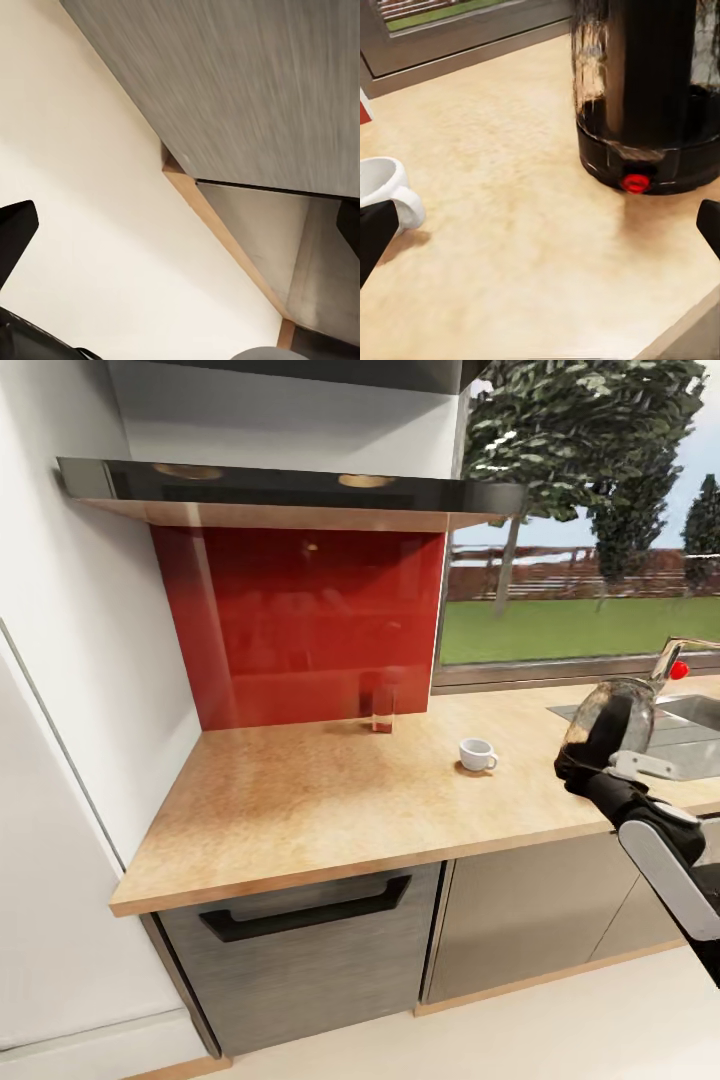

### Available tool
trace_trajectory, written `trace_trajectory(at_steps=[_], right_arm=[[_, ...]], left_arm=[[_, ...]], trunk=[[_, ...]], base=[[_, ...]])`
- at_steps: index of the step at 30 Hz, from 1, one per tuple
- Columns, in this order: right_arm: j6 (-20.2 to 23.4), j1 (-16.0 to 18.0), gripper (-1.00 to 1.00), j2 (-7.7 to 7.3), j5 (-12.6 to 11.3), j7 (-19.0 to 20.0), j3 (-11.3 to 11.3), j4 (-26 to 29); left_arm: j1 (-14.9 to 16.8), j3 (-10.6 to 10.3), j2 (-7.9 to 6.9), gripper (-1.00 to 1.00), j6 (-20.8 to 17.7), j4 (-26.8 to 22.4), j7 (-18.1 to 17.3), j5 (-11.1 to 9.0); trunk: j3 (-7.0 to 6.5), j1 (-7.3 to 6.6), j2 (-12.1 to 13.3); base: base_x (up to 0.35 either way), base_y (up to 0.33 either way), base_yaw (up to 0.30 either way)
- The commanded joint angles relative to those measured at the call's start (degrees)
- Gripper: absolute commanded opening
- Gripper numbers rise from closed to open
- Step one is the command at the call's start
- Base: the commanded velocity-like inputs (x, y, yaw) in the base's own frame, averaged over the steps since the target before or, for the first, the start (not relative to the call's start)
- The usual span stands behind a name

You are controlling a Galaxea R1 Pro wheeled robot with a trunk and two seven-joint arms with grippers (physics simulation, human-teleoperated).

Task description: Set up a coffee station on the kitchen countertop: keep the coffee maker on the countertop, move the bottle of coffee from the kitchen shelf to the counter next to the coffee maker, place a paper coffee filter on top of the coffee maker, put the saucer next to the coffee maker with the coffee cup on the saucer, and place the electric kettle next to the coffee maker.

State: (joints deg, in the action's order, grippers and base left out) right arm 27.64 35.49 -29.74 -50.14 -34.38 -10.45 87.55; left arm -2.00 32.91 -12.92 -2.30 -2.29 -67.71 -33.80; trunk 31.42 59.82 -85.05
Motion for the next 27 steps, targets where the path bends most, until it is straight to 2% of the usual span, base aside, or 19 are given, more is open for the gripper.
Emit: trace_trajectory(at_steps=[1, 3, 7, 10, 18, 27], right_arm=[[0.1, 0.2, 1.0, 0.24, -0.4, -1.1, -0.3, 0.1], [0.2, 0.7, 1.0, 0.64, -0.4, -2.4, -0.4, 0.2], [0.5, 2.7, 1.0, 1.67, -0.4, -8.6, -1.3, 0.2], [1.3, 3.5, 1.0, 2.01, -0.4, -10.1, -2.1, 0.2], [2.4, 4.2, 1.0, 2.26, -0.3, -12.6, -2.7, 0.2], [2.6, 4.2, 1.0, 2.27, -0.3, -13.2, -2.7, 0.1]], left_arm=[[0.0, -0.5, 0.0, 1.0, -0.2, -0.1, -0.1, -0.6], [0.0, -0.5, 0.0, 1.0, -0.2, -0.1, -0.1, -0.6], [0.0, -0.5, 0.0, 1.0, -0.2, -0.1, -0.1, -0.6], [0.0, -0.5, 0.0, 1.0, -0.2, -0.1, -0.1, -0.6], [0.0, -0.5, 0.0, 1.0, -0.2, -0.1, -0.1, -0.6], [0.0, -0.4, 0.0, 1.0, -0.2, -0.1, -0.1, -0.6]], trunk=[[0.05, 0.0, 0.0], [0.05, 0.0, 0.0], [0.05, 0.0, 0.0], [0.05, 0.0, 0.0], [0.05, 0.0, 0.0], [0.05, 0.0, 0.0]], base=[[0.0, 0.0, 0.0], [0.0, 0.0, 0.0], [0.0, 0.0, 0.0], [0.0, 0.0, 0.0], [0.022, -0.022, 0.0], [0.05, -0.077, 0.0]])
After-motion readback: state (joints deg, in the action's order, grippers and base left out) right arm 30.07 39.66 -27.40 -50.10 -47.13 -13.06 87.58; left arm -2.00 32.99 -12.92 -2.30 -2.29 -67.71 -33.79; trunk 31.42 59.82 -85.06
